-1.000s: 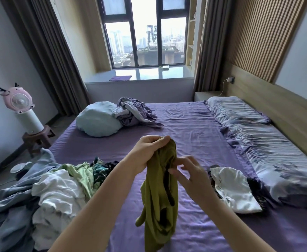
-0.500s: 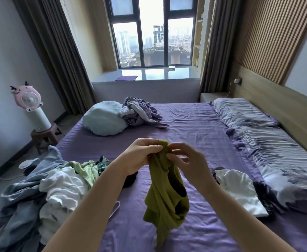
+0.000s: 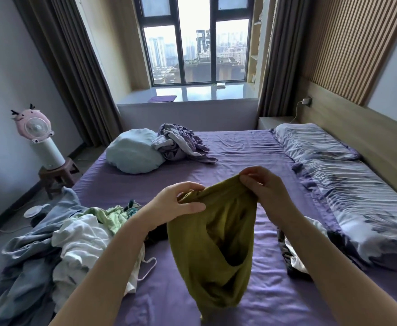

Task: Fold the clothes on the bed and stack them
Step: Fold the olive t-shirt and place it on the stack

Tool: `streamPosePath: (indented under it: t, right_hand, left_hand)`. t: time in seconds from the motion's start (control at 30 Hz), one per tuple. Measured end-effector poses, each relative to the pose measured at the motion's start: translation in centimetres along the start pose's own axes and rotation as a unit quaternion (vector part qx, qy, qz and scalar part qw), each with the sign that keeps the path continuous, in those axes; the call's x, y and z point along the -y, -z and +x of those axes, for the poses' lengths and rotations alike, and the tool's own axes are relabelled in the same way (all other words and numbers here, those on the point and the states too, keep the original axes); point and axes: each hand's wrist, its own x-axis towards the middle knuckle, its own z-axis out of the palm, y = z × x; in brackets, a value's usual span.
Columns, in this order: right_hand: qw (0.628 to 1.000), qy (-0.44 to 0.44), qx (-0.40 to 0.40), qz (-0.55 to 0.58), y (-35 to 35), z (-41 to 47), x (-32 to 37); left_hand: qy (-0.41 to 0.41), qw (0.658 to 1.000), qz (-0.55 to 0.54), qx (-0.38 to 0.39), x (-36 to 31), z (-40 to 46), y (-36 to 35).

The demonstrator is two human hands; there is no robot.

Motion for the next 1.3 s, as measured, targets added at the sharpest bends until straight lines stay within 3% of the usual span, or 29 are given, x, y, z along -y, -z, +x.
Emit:
streamPosePath:
  t: [0.07,0.13,0.27,0.37,0.47,0.53,0.6,0.73,0.83,0.97,1.07,1.13,1.23,1.3]
  right_hand:
    - [0.999,-0.023,0.009,0.045,-0.1,0.5,0.4]
    - [0.998,-0.030,0.015,0.059,-0.2,0.8,0.8]
    - [0.998,-0.012,0.056,-0.020,0.1,1.4,1.4]
    - [0.995,0.006,0.072,-0.075,0.6,1.6,1.8]
    - [0.993,0.014,0.075,-0.094,0.9,1.6,2.2]
    - [0.994,0.009,0.078,-0.072,1.1,1.6,2.2]
    - [0.994,-0.001,0.097,-0.047,1.1,1.1,1.8]
    - [0.977,-0.043,0.209,0.011,0.3,-1.3,-1.7]
    - [0.984,-0.028,0.144,-0.100,0.2,-2.3,-4.5]
    - [0.993,-0.037,0.035,-0.105,1.3,-1.6,-4.3]
    - [0.996,-0.037,0.027,-0.071,1.0,-0.5,-2.5]
    - [0.997,-0.039,0.052,-0.033,0.5,0.3,-0.9]
    - [0.994,-0.045,0.092,0.028,-0.7,1.1,1.4]
    - [0.994,-0.049,0.085,0.043,-1.5,1.4,2.3]
  left_hand:
    - [-0.022,0.993,0.115,0.002,0.0,0.0,0.0]
    - [-0.071,0.984,0.161,-0.028,-0.3,-0.1,-0.2]
    - [-0.127,0.985,0.048,-0.105,-1.4,0.0,-0.6]
    - [-0.119,0.987,-0.057,-0.091,-2.5,0.4,-0.8]
    - [-0.125,0.987,0.080,-0.062,-2.9,1.2,-0.6]
    - [-0.139,0.975,0.149,-0.087,-3.3,1.8,-0.7]
    - [-0.136,0.975,0.121,-0.128,-4.0,2.4,-0.7]
    - [-0.137,0.970,0.056,-0.191,-6.1,3.7,-0.5]
    - [-0.143,0.964,0.048,-0.220,-6.7,4.2,0.0]
    - [-0.109,0.957,0.056,-0.264,-5.3,4.1,2.1]
    - [-0.091,0.952,0.164,-0.242,-3.9,3.3,3.0]
    - [-0.095,0.956,0.210,-0.182,-3.0,2.4,2.6]
    - [-0.091,0.972,0.199,-0.086,-1.6,1.0,-0.2]
    - [-0.043,0.983,0.170,-0.054,-1.1,0.7,-2.7]
